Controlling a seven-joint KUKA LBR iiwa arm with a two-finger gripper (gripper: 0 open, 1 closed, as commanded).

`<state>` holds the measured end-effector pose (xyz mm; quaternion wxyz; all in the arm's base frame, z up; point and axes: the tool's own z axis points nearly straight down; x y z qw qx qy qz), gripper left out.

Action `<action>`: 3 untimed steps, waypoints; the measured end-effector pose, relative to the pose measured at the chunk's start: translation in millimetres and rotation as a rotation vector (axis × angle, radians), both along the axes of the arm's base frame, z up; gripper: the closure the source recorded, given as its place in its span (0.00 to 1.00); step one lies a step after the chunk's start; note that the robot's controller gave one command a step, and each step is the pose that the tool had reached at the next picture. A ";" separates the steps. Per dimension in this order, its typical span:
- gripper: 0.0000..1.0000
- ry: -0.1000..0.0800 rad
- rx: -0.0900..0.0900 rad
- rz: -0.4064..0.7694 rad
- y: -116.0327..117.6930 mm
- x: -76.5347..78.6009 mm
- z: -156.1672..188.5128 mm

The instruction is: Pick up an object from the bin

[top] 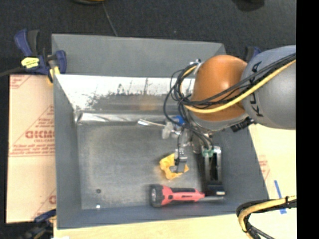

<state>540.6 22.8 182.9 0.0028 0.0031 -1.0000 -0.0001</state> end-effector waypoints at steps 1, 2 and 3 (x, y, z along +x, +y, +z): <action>0.00 -0.008 0.000 0.000 0.0 1.6 4.7; 0.00 -0.011 -0.001 0.110 -30.1 9.1 -57.1; 0.00 -0.010 0.000 0.161 -50.1 5.7 -51.1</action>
Offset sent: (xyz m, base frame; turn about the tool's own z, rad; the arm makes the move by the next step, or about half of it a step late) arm 0.0130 -0.0555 -0.1129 -0.2074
